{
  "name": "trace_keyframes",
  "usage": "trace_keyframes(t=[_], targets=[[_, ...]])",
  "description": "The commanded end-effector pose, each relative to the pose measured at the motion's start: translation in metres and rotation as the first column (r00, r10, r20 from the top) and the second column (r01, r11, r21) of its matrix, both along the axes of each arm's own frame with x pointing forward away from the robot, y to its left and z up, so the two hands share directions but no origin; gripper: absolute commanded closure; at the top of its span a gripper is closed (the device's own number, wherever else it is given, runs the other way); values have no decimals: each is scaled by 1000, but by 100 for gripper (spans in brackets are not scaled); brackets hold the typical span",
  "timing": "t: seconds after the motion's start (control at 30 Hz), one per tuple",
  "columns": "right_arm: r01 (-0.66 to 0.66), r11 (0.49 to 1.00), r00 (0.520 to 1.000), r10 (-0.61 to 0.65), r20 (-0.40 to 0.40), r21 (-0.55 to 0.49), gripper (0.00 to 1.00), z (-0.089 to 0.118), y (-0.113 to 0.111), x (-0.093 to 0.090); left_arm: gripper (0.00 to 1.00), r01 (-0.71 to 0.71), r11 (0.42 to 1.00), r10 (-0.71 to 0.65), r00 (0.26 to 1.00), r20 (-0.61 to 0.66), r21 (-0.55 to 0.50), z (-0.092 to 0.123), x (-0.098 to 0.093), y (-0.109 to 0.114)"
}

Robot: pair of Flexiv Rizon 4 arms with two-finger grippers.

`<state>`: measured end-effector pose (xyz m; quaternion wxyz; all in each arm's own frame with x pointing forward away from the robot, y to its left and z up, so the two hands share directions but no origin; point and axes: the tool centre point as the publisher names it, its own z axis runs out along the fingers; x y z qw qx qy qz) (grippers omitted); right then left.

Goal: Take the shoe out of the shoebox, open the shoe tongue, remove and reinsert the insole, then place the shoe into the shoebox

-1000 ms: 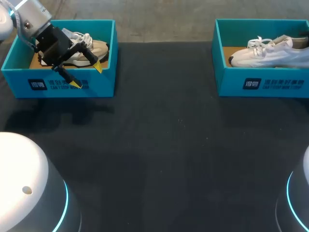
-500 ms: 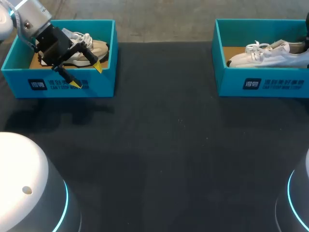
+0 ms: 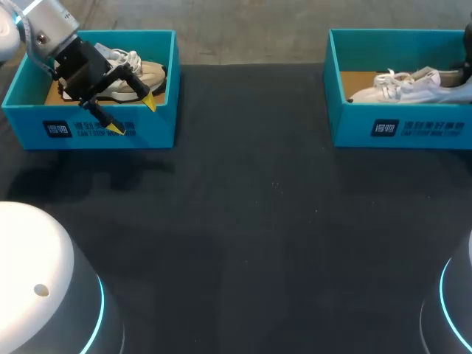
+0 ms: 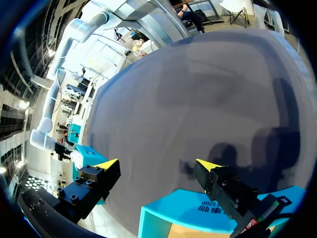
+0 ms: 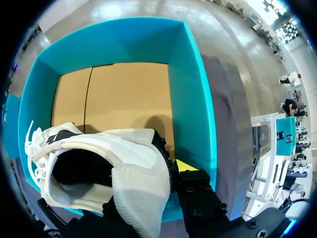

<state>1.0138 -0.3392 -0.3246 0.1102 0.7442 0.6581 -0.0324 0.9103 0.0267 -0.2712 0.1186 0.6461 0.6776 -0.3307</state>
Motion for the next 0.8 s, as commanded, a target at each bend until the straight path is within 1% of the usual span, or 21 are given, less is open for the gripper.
trace_keyframes(t=[0.03,0.43,0.5,0.8], targets=[[3,1000,1000,-3,-4,2,100,-5,-2,1,0,0,1000,0,1000,1,3,1,0,0],[-2,1000,1000,2,-16,1,100,-24,0,2,0,0,1000,0,1000,1,3,1,0,0],[0,1000,1000,0,-22,5,100,-30,1,2,0,0,1000,0,1000,1,3,1,0,0],[-1,1000,1000,1,-31,14,100,-45,3,5,0,0,1000,0,1000,1,3,1,0,0]])
